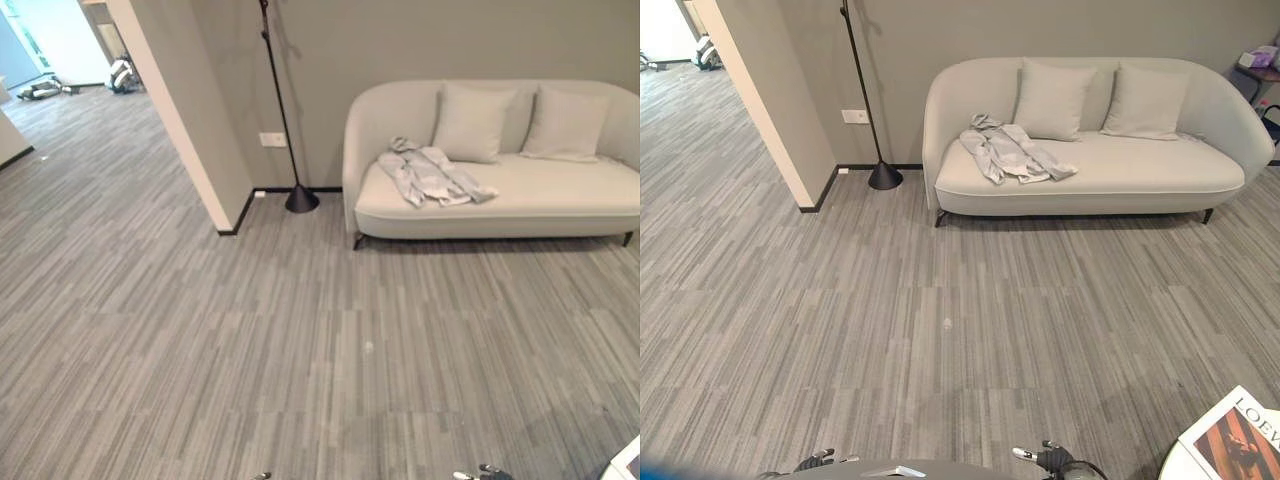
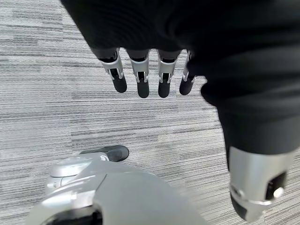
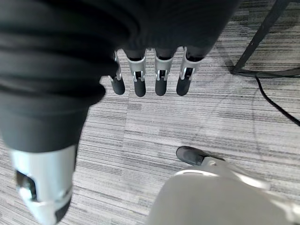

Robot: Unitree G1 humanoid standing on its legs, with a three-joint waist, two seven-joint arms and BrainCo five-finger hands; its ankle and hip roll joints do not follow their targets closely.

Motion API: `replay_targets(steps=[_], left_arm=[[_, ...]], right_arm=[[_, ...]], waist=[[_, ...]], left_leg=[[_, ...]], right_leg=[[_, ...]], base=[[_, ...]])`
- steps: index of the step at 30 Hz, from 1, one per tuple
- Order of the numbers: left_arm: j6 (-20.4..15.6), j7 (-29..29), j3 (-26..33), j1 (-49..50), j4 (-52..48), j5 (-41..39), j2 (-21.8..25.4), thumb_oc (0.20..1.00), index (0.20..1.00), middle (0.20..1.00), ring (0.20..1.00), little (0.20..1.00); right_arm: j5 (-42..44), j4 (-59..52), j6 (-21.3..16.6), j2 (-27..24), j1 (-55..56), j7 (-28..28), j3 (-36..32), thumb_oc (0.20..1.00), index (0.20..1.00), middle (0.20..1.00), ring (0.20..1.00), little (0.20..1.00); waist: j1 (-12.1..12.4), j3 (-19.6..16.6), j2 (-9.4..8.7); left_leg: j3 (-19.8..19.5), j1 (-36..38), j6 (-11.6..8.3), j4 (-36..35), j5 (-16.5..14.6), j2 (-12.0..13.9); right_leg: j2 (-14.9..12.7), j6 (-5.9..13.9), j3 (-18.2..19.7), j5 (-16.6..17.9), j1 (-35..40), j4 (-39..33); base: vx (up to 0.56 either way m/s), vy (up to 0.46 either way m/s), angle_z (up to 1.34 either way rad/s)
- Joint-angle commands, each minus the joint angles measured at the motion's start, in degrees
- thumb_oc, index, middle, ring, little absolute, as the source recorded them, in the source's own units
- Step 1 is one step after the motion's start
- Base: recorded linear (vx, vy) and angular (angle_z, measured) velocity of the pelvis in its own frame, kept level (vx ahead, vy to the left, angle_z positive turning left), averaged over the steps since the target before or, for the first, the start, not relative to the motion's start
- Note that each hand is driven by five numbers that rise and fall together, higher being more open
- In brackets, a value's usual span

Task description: Hang the clothes on the sofa on the clothes rack.

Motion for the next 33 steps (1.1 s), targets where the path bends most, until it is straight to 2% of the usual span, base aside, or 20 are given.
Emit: replay_targets(steps=[1, 5, 8, 9, 11, 13, 16, 18, 20, 23, 24, 25, 27, 30, 32, 33], left_arm=[[-1.3, 0.2, 0.0, -3.8, 3.5, 2.3, 0.1, 1.000, 1.000, 1.000, 1.000, 1.000], [-1.2, -0.1, -0.3, -4.1, 3.8, 3.3, 0.2, 1.000, 1.000, 1.000, 1.000, 1.000], [-1.1, -0.1, -0.6, -4.7, 3.5, 3.3, 0.5, 1.000, 1.000, 1.000, 1.000, 1.000], [-1.0, -0.1, -0.8, -4.9, 3.2, 3.3, 0.6, 1.000, 1.000, 1.000, 1.000, 1.000], [-1.0, -0.1, -1.2, -5.8, 2.6, 2.8, 1.0, 1.000, 1.000, 1.000, 1.000, 1.000], [-1.0, 0.0, -1.6, -6.2, 2.2, 2.6, 1.0, 1.000, 1.000, 1.000, 1.000, 1.000], [-1.4, 0.3, -1.8, -7.0, 1.5, 1.6, 1.0, 1.000, 1.000, 1.000, 1.000, 1.000], [-1.7, 0.5, -1.9, -7.7, 1.3, 1.0, 1.0, 1.000, 1.000, 1.000, 1.000, 1.000], [-1.8, 0.7, -1.8, -8.1, 1.2, 1.0, 1.1, 1.000, 1.000, 1.000, 1.000, 1.000], [-1.7, 0.5, -1.4, -8.1, 1.0, 1.3, 1.0, 1.000, 1.000, 1.000, 1.000, 1.000], [-1.7, 0.5, -1.3, -7.5, 1.4, 1.8, 0.9, 1.000, 1.000, 1.000, 1.000, 1.000], [-1.7, 0.5, -1.3, -7.5, 1.4, 1.8, 0.8, 1.000, 1.000, 1.000, 1.000, 1.000], [-1.7, 0.6, -1.4, -7.0, 1.5, 1.5, 0.4, 1.000, 1.000, 1.000, 1.000, 1.000], [-1.8, 0.6, -1.6, -6.5, 0.9, 1.4, 0.5, 1.000, 1.000, 1.000, 1.000, 1.000], [-1.8, 0.6, -1.3, -6.0, -0.4, 0.3, 0.9, 1.000, 1.000, 1.000, 1.000, 1.000], [-1.7, 1.0, -0.6, -6.2, -1.2, -0.9, 1.3, 1.000, 1.000, 1.000, 1.000, 1.000]], right_arm=[[-0.8, 0.4, -0.9, -0.6, -2.5, -0.1, 1.7, 1.000, 1.000, 1.000, 1.000, 1.000], [-1.2, 0.8, -0.6, -0.8, -3.2, 0.2, 1.6, 1.000, 1.000, 1.000, 1.000, 1.000], [-1.1, 0.5, -0.5, -0.8, -4.1, 0.4, 1.5, 1.000, 1.000, 1.000, 1.000, 1.000], [-0.9, 0.3, -0.5, -0.9, -4.2, 0.5, 1.3, 1.000, 1.000, 1.000, 1.000, 1.000], [-0.3, -0.2, -0.6, -0.9, -4.7, 0.2, 1.3, 1.000, 1.000, 1.000, 1.000, 1.000], [0.4, -0.1, -0.7, -0.8, -4.8, 0.0, 1.1, 1.000, 1.000, 1.000, 1.000, 1.000], [1.4, -0.2, -0.7, -1.1, -5.2, -0.3, 0.9, 1.000, 1.000, 1.000, 1.000, 1.000], [1.8, -0.3, -0.7, -1.2, -5.9, -0.6, 1.1, 1.000, 1.000, 1.000, 1.000, 1.000], [1.9, -0.2, -0.6, -1.1, -6.2, -0.7, 1.0, 1.000, 1.000, 1.000, 1.000, 1.000], [1.5, 0.4, -0.3, -1.1, -5.4, -0.7, 0.4, 1.000, 1.000, 1.000, 1.000, 1.000], [1.6, 0.9, -0.5, -1.1, -4.7, -0.7, 0.2, 1.000, 1.000, 1.000, 1.000, 1.000], [1.6, 0.9, -0.5, -1.1, -4.7, -0.7, 0.2, 1.000, 1.000, 1.000, 1.000, 1.000], [2.5, 1.4, -0.6, -1.5, -4.9, -0.8, -0.4, 1.000, 1.000, 1.000, 1.000, 1.000], [3.0, 1.6, -1.1, -1.6, -4.8, -0.7, -0.4, 1.000, 1.000, 1.000, 1.000, 1.000], [3.2, 0.8, -1.4, -1.9, -4.6, -0.7, -0.1, 1.000, 1.000, 1.000, 1.000, 1.000], [3.7, 0.8, -1.6, -2.5, -5.3, -1.0, 0.0, 1.000, 1.000, 1.000, 1.000, 1.000]], waist=[[1.4, -0.7, -2.67], [1.5, -0.1, -2.74], [1.6, 1.2, -2.36], [1.3, 2.3, -2.33], [0.9, 4.2, -2.49], [0.9, 4.7, -2.16], [0.4, 4.7, -2.29], [-0.6, 5.1, -2.99], [-1.7, 5.2, -3.11], [-2.7, 4.1, -2.72], [-3.0, 2.4, -2.72], [-3.0, 2.4, -2.58], [-3.1, 1.4, -1.06], [-2.9, 0.2, 0.19], [-2.6, 0.8, 0.08], [-1.7, 2.3, -0.88]], left_leg=[[-5.1, 0.5, -1.38, -1.0, -1.5, 0.7], [-5.3, 0.3, -0.14, -1.0, -1.8, -0.4], [-5.5, 0.3, 1.29, -1.0, -2.2, -1.2], [-6.0, 0.9, 2.53, -0.7, -2.4, -2.2], [-6.3, 0.8, 3.70, 0.0, -2.4, -3.0], [-6.5, 0.7, 3.85, 0.6, -2.9, -3.1], [-7.9, 2.6, 3.35, -0.4, -4.4, -3.1], [-9.4, 4.5, 2.93, -1.0, -5.9, -3.2], [-10.7, 6.9, 2.31, -1.0, -8.0, -2.6], [-11.6, 10.0, 0.59, -1.0, -11.0, 0.0], [-11.3, 10.3, -0.49, -1.0, -11.1, 2.2], [-11.3, 10.4, -0.52, -1.0, -11.2, 2.3], [-11.1, 9.8, -2.27, -0.3, -6.7, 5.4], [-11.4, 8.2, -5.07, 6.8, 0.7, 7.8], [-10.9, 4.2, -7.71, 16.6, 6.6, 8.0], [-10.1, -0.7, -7.19, 26.3, 11.0, 7.5]], right_leg=[[-7.3, 8.02, 0.6, 2.8, -1.7, 0.8], [-8.6, 8.74, 1.3, 3.2, -3.1, 2.6], [-9.7, 9.62, 2.4, 2.7, -8.6, 11.5], [-10.6, 10.20, 3.6, 5.0, -12.7, 19.6], [-11.0, 10.06, 4.6, 9.8, -17.2, 27.5], [-11.4, 9.49, 4.3, 8.9, -19.5, 29.6], [-10.4, 9.10, 3.1, 7.3, -20.3, 21.7], [-9.0, 9.86, 3.4, 9.1, -21.7, 11.8], [-7.8, 11.02, 1.9, 11.8, -23.6, 3.9], [-7.9, 12.12, -5.0, 12.4, -25.7, 0.8], [-6.6, 10.73, -5.1, 13.2, -23.9, 0.8], [-6.5, 10.71, -5.1, 13.2, -23.9, 0.8], [-4.6, 9.75, -4.7, 13.4, -22.3, 0.8], [-3.2, 8.08, -5.3, 12.0, -19.6, 0.8], [-3.0, 6.34, -5.7, 9.9, -16.7, 0.8], [-2.6, 4.69, -5.1, 7.5, -13.7, 0.8]], base=[[-0.01, 0.076, 0.00], [-0.01, 0.089, -0.01], [-0.06, 0.138, -0.08], [-0.05, 0.196, -0.19], [-0.03, 0.148, -0.07], [0.08, 0.075, 0.18], [0.24, -0.021, 0.13], [0.32, -0.090, 0.06], [0.40, -0.085, 0.08], [0.56, -0.178, 0.27], [0.61, -0.246, 0.45], [0.46, -0.194, 0.48], [0.33, -0.131, 0.47], [0.39, -0.127, 0.16], [0.40, -0.161, -0.22], [0.43, -0.226, -0.09]])
